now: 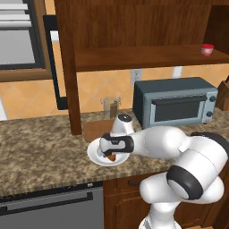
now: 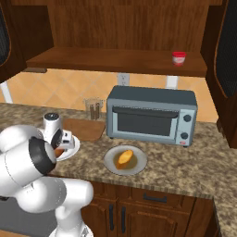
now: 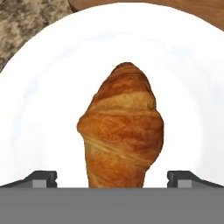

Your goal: From the different types of pastries on the counter, select a croissant and place it on the cutting board. Then retrieve a jar of jam from the cabinet and place it alongside the croissant on the cutting board.

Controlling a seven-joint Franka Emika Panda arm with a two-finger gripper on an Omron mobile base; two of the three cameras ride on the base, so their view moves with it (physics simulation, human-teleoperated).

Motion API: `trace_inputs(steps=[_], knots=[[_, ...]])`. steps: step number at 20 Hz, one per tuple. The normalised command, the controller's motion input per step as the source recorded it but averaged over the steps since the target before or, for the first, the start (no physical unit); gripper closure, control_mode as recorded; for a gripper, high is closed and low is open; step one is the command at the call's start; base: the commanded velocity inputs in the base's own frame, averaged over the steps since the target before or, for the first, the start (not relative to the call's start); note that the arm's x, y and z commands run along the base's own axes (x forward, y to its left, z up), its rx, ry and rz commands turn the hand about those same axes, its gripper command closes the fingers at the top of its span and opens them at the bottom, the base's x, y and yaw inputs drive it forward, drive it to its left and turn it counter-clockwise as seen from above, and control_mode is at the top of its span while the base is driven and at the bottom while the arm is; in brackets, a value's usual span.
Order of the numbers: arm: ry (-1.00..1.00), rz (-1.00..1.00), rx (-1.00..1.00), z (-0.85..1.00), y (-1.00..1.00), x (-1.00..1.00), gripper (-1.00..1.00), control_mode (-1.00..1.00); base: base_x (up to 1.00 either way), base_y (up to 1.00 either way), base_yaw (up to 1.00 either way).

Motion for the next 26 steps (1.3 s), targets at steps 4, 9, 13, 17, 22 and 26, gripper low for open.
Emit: trace_inputs(steps=[4, 9, 13, 17, 22, 26], knots=[[0.0, 0.0, 0.0, -0.21, 0.0, 0.0, -1.0, -1.0, 0.0, 0.0, 0.0], [-0.02, 0.0, 0.0, -0.23, 0.06, 0.15, -1.0, -1.0, 0.0, 0.0, 0.0], [0.0, 0.0, 0.0, -0.22, 0.07, 0.05, 1.0, -1.0, 0.0, 0.0, 0.0], [0.0, 0.0, 0.0, -0.04, 0.0, 0.0, 1.0, -1.0, 0.0, 0.0, 0.0], [-0.03, 0.0, 0.01, 0.14, 0.03, 0.0, 1.0, -1.0, 0.0, 0.0, 0.0], [-0.13, 0.05, 0.02, 0.53, 0.08, -0.1, 1.0, -1.0, 0.0, 0.0, 0.0]])
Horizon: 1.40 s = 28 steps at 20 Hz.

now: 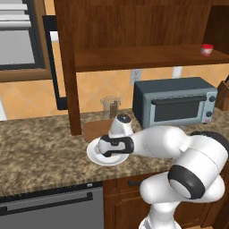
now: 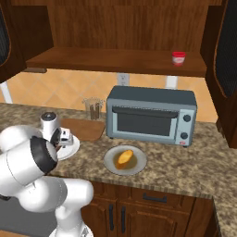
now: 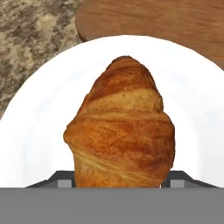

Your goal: From the different types of pastries on the counter, select a croissant and place it on the cutting board. Then retrieve a jar of jam from the cabinet and place it alongside the croissant on the cutting board.

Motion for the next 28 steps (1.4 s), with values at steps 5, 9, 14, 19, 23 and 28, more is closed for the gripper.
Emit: trace_inputs(steps=[5, 9, 14, 19, 23, 28], knots=[[0.02, 0.12, 0.08, 0.55, 0.05, 0.03, 1.0, -1.0, 0.0, 0.0, 0.0], [0.15, 0.07, 0.09, 0.44, 0.02, 0.16, 1.0, -1.0, 0.0, 0.0, 0.0], [0.0, 0.23, 0.0, 0.42, 0.13, 0.21, 1.0, -1.0, 0.0, 0.0, 0.0], [0.02, 0.39, -0.05, -0.02, 0.05, 0.38, 1.0, -1.0, 0.0, 0.0, 0.0], [0.03, 0.28, -0.11, 0.06, 0.05, 0.43, 1.0, -1.0, 0.0, 0.0, 0.0], [0.02, -0.07, -0.01, 0.01, 0.3, 0.1, 1.0, -1.0, 0.0, 0.0, 0.0]])
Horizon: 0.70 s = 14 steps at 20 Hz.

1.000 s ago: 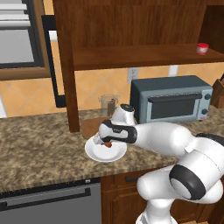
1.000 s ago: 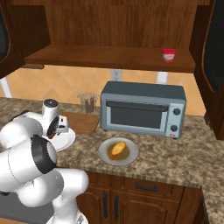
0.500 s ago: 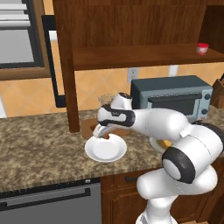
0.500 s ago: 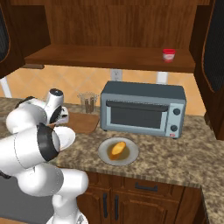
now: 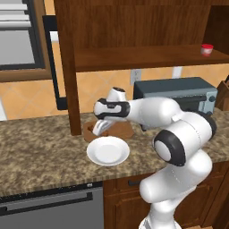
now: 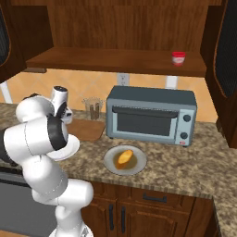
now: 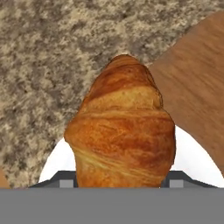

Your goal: From the different types of pastries on the counter, select a croissant and place it on the cutting board. Then retrieve a jar of jam from the cabinet and place it alongside the croissant on the cutting board.

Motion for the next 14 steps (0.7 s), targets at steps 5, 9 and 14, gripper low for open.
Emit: trace_inputs(steps=[5, 9, 14], knots=[[-0.06, -0.3, -0.03, 0.0, 0.08, 0.01, 1.0, -1.0, 0.0, 0.0, 0.0], [-0.03, -0.25, -0.01, 0.0, 0.01, 0.04, 1.0, -1.0, 0.0, 0.0, 0.0], [0.1, -0.11, 0.03, -0.01, -0.07, 0.63, 1.0, -1.0, 0.0, 0.0, 0.0]])
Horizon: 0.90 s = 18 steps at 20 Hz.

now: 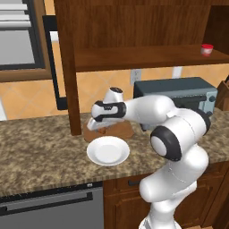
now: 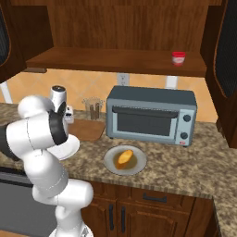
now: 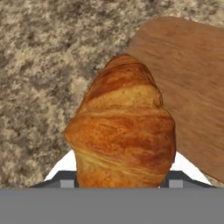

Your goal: From the different types of pastries on the counter, select a croissant and place it on the cutting board. Then retrieve a jar of jam from the cabinet and place it alongside the croissant on the cutting board.

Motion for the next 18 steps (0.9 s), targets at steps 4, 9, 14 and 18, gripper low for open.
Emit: trace_inputs(steps=[4, 9, 14, 18], knots=[[0.0, -0.13, 0.0, 0.08, 0.0, 0.64, 1.0, -1.0, 0.0, 0.0, 0.0], [0.0, -0.08, -0.09, 0.04, 0.07, 0.47, 1.0, -1.0, 0.0, 0.0, 0.0], [0.0, -0.09, -0.16, 0.0, -0.03, 0.37, 1.0, -1.0, 0.0, 0.0, 0.0], [0.0, -0.09, -0.09, -0.18, 0.0, 0.23, 1.0, -1.0, 0.0, 0.0, 0.0]])
